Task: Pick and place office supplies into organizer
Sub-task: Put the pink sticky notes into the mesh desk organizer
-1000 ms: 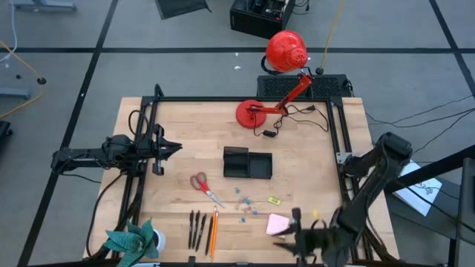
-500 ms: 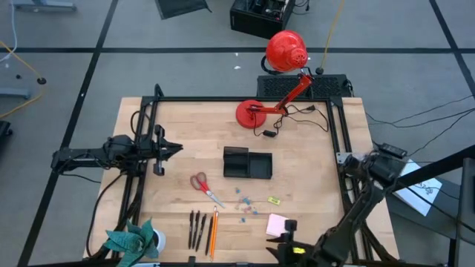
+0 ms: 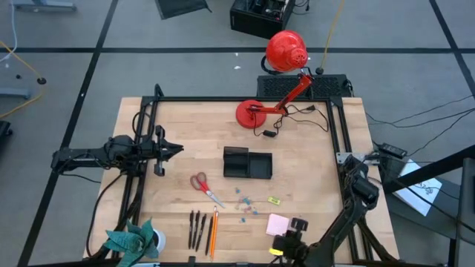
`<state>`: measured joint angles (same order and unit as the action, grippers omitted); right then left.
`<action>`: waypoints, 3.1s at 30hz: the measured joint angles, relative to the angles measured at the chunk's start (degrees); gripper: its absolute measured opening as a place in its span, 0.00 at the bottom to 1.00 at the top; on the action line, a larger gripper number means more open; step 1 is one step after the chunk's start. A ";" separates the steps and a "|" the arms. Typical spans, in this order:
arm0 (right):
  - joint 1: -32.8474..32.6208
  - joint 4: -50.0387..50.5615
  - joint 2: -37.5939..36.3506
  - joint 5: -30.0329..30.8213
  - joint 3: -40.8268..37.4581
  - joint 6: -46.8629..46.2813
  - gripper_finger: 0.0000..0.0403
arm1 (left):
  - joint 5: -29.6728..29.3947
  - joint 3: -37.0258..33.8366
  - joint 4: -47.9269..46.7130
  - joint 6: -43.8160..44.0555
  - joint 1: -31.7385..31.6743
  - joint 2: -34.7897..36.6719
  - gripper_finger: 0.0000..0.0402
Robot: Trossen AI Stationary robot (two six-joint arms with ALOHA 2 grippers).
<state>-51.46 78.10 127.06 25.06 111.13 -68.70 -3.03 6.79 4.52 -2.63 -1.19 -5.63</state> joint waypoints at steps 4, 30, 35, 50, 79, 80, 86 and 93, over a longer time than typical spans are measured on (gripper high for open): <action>0.52 -3.55 0.95 0.15 0.05 0.55 0.10 | -0.02 0.00 -0.23 0.08 -0.02 0.00 0.10; 3.55 -7.46 1.63 -8.78 -3.97 6.32 0.56 | -0.04 0.00 -4.86 -0.64 0.00 0.00 0.10; 3.65 -9.61 1.63 -10.23 -7.31 5.68 0.65 | -0.04 0.00 -4.92 -1.52 0.00 0.02 0.10; 3.34 -10.54 1.30 -4.11 -13.16 6.54 0.58 | -0.04 0.00 -4.94 -1.36 -0.02 0.00 0.10; 3.89 -16.70 1.51 -6.59 -17.22 5.62 0.02 | -0.06 0.00 -5.01 -0.88 -0.01 0.00 0.10; 3.89 -16.65 1.52 -6.28 -17.22 5.66 0.02 | -0.06 0.00 -5.03 -0.88 0.00 0.01 0.10; 4.19 -14.92 0.11 -4.94 -17.15 6.00 0.01 | -0.07 0.00 -4.99 -0.88 -0.01 0.01 0.10; 5.13 -12.64 -3.78 1.58 -17.33 8.31 0.00 | -0.06 0.00 -5.07 -0.88 -0.02 0.00 0.10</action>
<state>-46.33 65.46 123.28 26.64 93.80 -60.39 -3.09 6.79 -0.56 -3.51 -1.21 -5.63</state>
